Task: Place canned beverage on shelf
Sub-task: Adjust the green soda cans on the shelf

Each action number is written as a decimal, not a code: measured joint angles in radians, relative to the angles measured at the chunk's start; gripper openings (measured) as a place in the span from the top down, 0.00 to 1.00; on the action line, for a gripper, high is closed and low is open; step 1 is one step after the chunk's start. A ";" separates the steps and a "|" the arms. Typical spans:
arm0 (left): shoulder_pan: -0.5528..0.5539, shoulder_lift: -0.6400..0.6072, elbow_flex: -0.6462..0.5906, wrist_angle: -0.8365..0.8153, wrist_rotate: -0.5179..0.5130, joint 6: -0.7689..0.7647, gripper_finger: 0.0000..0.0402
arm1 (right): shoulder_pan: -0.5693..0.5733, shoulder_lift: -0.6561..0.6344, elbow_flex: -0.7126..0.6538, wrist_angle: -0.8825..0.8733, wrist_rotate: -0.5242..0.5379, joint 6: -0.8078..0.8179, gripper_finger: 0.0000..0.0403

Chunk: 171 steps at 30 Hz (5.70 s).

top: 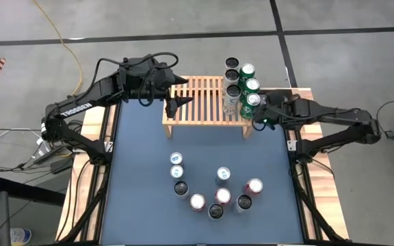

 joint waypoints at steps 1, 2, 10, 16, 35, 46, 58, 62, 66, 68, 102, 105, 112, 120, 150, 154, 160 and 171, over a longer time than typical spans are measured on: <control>0.000 0.000 0.000 0.000 0.000 0.000 0.19 | 0.002 0.001 -0.006 0.013 -0.009 -0.001 1.00; 0.000 0.000 0.000 0.000 0.000 0.000 0.19 | 0.002 0.001 -0.012 0.034 -0.012 -0.005 1.00; 0.000 0.000 0.000 0.000 0.000 -0.001 0.19 | -0.051 0.001 -0.014 0.170 -0.031 -0.093 1.00; 0.000 0.000 0.000 0.000 0.000 -0.003 0.19 | -0.108 0.001 -0.014 0.234 -0.077 -0.177 1.00; 0.000 0.000 0.000 0.002 0.000 -0.017 0.19 | -0.235 -0.043 0.009 0.332 -0.034 -0.399 1.00; 0.000 0.000 0.000 0.003 0.000 -0.031 0.19 | -0.292 -0.052 -0.010 0.544 -0.232 -0.501 1.00; 0.000 0.000 0.000 0.001 0.000 -0.037 0.19 | -0.304 -0.131 -0.010 0.468 -0.182 -0.491 1.00; 0.000 0.000 0.000 0.000 0.000 -0.037 0.19 | -0.283 -0.220 -0.010 0.374 -0.179 -0.395 1.00; 0.000 0.000 0.000 0.002 0.000 -0.033 0.19 | -0.201 -0.275 -0.010 0.235 -0.155 -0.244 1.00; 0.000 0.000 0.000 0.005 -0.001 -0.025 0.19 | -0.152 -0.275 -0.013 0.190 -0.118 -0.183 1.00; 0.000 0.000 0.000 0.004 -0.005 -0.025 0.19 | -0.043 -0.222 -0.290 0.544 -0.082 -0.196 1.00; 0.000 0.000 0.000 0.004 -0.005 -0.024 0.19 | -0.053 -0.221 -0.291 0.538 -0.082 -0.200 1.00; 0.000 0.000 0.000 0.001 -0.005 -0.020 0.19 | -0.058 -0.221 -0.291 0.634 -0.163 -0.323 1.00; 0.000 0.000 0.000 0.004 -0.004 -0.011 0.19 | -0.076 -0.216 -0.291 0.625 -0.141 -0.319 1.00; 0.000 0.000 0.000 0.004 0.016 -0.027 0.19 | 0.206 -0.207 -0.290 0.553 -0.195 -0.210 1.00; 0.000 0.000 0.000 0.002 0.016 -0.029 0.19 | 0.164 -0.173 -0.289 0.572 -0.198 -0.230 1.00; 0.000 0.000 0.000 -0.006 0.021 -0.043 0.19 | 0.100 -0.150 -0.289 0.571 -0.198 -0.241 1.00; 0.000 0.000 0.000 -0.023 0.021 -0.048 0.19 | 0.080 -0.186 -0.287 0.568 -0.240 -0.256 1.00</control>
